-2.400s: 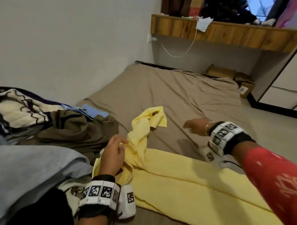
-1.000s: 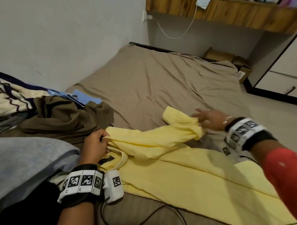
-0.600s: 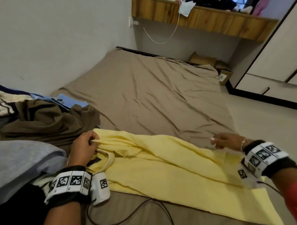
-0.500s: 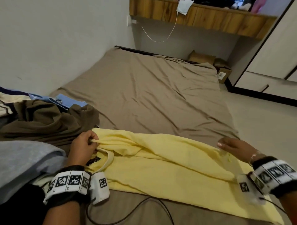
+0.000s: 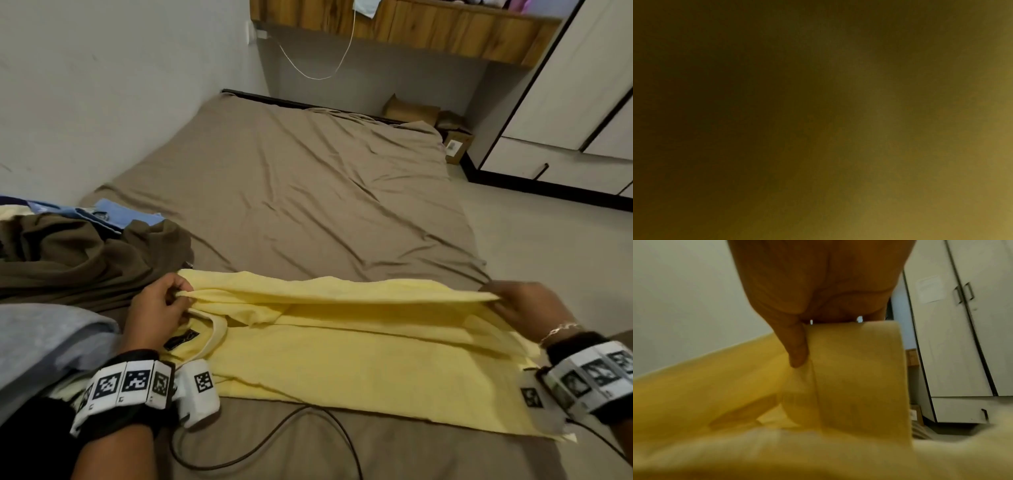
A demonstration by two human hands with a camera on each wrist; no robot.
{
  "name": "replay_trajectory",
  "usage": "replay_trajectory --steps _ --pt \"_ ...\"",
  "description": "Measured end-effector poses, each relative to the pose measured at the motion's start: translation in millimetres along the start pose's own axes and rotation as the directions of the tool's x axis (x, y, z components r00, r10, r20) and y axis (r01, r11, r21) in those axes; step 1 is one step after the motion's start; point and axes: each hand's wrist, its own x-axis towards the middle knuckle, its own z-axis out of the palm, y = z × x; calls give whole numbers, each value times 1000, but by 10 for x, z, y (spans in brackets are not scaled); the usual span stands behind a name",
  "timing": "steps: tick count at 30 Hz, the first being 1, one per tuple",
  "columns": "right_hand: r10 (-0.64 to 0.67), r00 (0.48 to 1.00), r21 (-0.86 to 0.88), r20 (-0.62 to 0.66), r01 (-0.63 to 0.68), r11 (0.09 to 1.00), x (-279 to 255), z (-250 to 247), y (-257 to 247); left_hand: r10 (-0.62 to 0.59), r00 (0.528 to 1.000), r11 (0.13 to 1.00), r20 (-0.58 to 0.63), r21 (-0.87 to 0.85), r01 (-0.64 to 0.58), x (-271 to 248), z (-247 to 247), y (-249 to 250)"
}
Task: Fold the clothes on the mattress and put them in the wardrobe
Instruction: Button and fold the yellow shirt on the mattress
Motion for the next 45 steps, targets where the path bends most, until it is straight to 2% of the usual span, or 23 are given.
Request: replay_trajectory --steps 1,3,6,8,10,12,15,17,20,21,22,25,27,29,31,34,36,37,39,40,42,44,45 --pt "-4 999 60 -42 7 998 14 -188 1 5 1000 1000 5 -11 -5 8 -2 -11" --pt "-8 1000 208 -13 11 978 31 -561 35 26 999 999 22 -42 -25 13 -7 -23" --pt "-94 977 542 191 -26 840 60 -936 171 62 997 994 37 -94 -59 2 -28 -7" --pt "-133 901 663 413 -197 722 139 -1022 347 98 994 991 39 -93 -94 0 -48 33" --pt "-129 830 656 542 -322 683 211 -957 514 139 989 988 46 -70 -136 19 -60 73" --pt "-19 798 619 603 -453 641 251 -723 647 153 986 988 64 -12 -153 54 -54 105" --pt "220 755 548 618 -614 567 222 -165 834 129 984 985 119 98 -141 72 -21 122" --pt "338 714 540 614 -692 479 96 170 944 121 976 969 180 193 -155 47 0 101" --pt "393 647 568 654 -762 311 -113 364 948 115 966 959 233 229 -169 -27 -5 87" --pt "400 641 577 655 -766 283 -170 352 908 127 965 960 228 217 -177 -49 -10 98" --pt "407 659 592 632 -750 296 -198 348 904 143 968 962 208 201 -186 -65 -17 119" --pt "427 778 675 461 -620 399 -214 263 851 218 965 953 143 183 -242 -75 -45 161" --pt "418 825 731 380 -545 410 -196 194 808 227 958 923 174 276 -269 -42 -31 146" --pt "383 854 713 353 -510 481 -177 211 786 182 955 893 232 367 -259 -9 11 131" --pt "379 868 656 321 -493 572 -174 287 807 138 944 849 299 455 -268 21 71 134" --pt "363 876 553 316 -481 680 -174 472 824 -2 910 763 414 589 -266 68 87 186" --pt "357 873 457 334 -481 748 -161 536 862 -84 901 713 425 658 -244 72 31 304" --pt "366 869 407 332 -482 776 -157 514 876 -68 919 681 389 691 -242 54 -16 407" --pt "401 865 228 301 -473 851 -139 407 877 135 954 606 267 740 -292 -25 -96 611" --pt "406 872 113 274 -448 887 -122 338 862 284 930 574 233 736 -360 -73 -91 714" --pt "344 900 -33 269 -348 937 -116 206 617 505 813 514 288 657 -552 -228 65 929" --pt "186 916 6 354 -201 980 -110 193 107 552 705 457 445 546 -702 -375 432 1052" --pt "88 906 33 414 -112 993 -121 242 -182 468 680 447 564 513 -733 -448 657 1110"
